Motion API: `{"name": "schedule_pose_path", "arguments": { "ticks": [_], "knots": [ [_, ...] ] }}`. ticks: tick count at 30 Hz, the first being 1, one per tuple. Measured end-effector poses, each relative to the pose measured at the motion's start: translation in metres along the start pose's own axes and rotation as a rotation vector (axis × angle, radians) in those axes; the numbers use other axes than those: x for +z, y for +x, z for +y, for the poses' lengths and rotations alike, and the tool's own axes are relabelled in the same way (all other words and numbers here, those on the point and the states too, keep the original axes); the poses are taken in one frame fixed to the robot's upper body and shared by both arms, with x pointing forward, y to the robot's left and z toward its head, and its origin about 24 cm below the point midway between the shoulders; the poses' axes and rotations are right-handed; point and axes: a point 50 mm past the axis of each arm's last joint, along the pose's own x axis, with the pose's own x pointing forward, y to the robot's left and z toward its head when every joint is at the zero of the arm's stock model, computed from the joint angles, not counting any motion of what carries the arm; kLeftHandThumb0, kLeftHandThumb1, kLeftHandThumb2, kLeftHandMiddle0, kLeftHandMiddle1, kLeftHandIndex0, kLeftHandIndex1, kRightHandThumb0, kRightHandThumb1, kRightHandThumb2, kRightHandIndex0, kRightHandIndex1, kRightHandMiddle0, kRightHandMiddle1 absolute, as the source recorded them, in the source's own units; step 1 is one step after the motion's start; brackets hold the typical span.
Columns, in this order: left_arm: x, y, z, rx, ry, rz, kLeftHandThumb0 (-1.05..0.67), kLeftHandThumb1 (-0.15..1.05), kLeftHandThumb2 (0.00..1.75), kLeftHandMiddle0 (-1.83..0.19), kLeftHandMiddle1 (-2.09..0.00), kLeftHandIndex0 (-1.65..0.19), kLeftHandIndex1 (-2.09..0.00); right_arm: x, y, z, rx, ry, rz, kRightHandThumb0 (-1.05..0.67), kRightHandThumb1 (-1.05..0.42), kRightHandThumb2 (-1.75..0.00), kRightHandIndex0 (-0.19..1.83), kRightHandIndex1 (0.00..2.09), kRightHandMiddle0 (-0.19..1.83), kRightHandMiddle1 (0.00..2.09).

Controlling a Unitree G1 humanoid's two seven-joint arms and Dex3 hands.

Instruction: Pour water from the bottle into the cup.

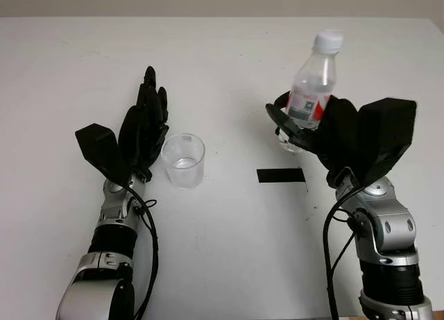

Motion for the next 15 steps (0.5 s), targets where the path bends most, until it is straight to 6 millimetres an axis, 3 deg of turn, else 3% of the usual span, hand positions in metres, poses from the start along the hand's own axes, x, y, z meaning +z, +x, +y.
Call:
{"name": "schedule_pose_path", "arguments": {
  "ticks": [9,15],
  "knots": [
    [0.0,-0.001,0.001,-0.003,0.007,0.0,-0.79,1.05,0.79,0.19,0.0,0.19,0.0,-0.012,-0.005,0.006,0.025,-0.144,-0.04,-0.47,-1.05,-0.46,1.43,2.09,1.12,2.09],
    [0.0,-0.001,0.003,0.0,0.012,0.002,-0.81,1.05,0.77,0.19,0.0,0.19,0.0,-0.021,-0.012,0.01,0.032,-0.132,-0.081,-0.43,-1.05,-0.48,1.45,2.09,1.15,2.09]
  ]
}}
